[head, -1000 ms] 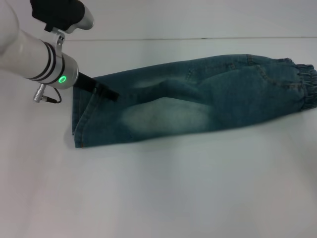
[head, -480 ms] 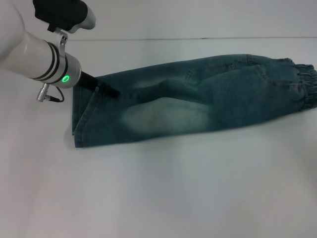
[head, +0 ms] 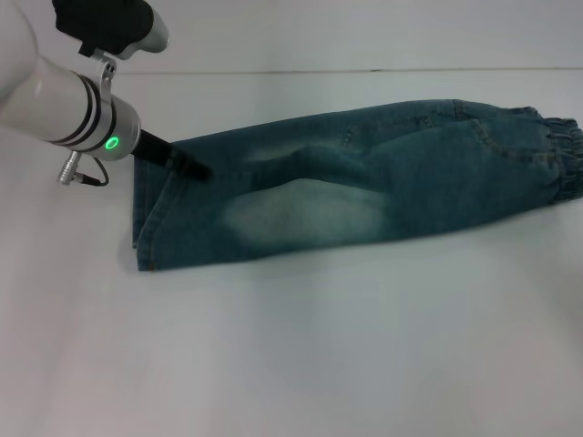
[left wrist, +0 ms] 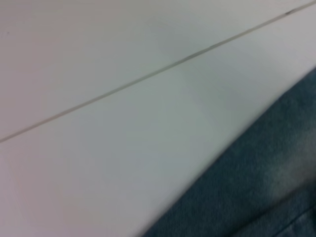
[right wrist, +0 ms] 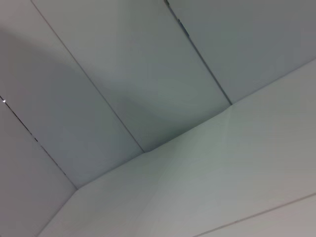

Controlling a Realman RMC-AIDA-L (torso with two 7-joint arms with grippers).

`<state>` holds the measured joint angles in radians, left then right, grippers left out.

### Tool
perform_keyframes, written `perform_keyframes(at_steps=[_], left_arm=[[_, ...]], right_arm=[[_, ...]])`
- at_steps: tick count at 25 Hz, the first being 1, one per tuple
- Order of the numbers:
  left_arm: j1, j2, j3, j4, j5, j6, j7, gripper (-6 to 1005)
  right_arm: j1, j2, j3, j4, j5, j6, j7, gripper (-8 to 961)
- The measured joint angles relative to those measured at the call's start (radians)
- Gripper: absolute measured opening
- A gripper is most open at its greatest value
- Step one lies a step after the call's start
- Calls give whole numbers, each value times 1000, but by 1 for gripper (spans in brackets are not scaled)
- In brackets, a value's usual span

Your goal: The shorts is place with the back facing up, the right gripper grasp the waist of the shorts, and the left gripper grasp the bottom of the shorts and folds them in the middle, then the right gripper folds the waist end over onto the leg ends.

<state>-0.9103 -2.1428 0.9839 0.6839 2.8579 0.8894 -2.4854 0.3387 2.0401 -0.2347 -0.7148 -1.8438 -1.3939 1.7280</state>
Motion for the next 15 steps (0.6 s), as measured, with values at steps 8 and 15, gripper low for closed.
perform_keyframes(at_steps=[8, 15], left_arm=[[10, 7, 37, -4, 0, 2, -14, 866], [12, 13, 92, -27, 1, -7, -46, 867]], right_arm=[[-5, -1, 0, 0, 9, -15, 1, 944], [-7, 0, 0, 0, 11, -25, 1, 944]])
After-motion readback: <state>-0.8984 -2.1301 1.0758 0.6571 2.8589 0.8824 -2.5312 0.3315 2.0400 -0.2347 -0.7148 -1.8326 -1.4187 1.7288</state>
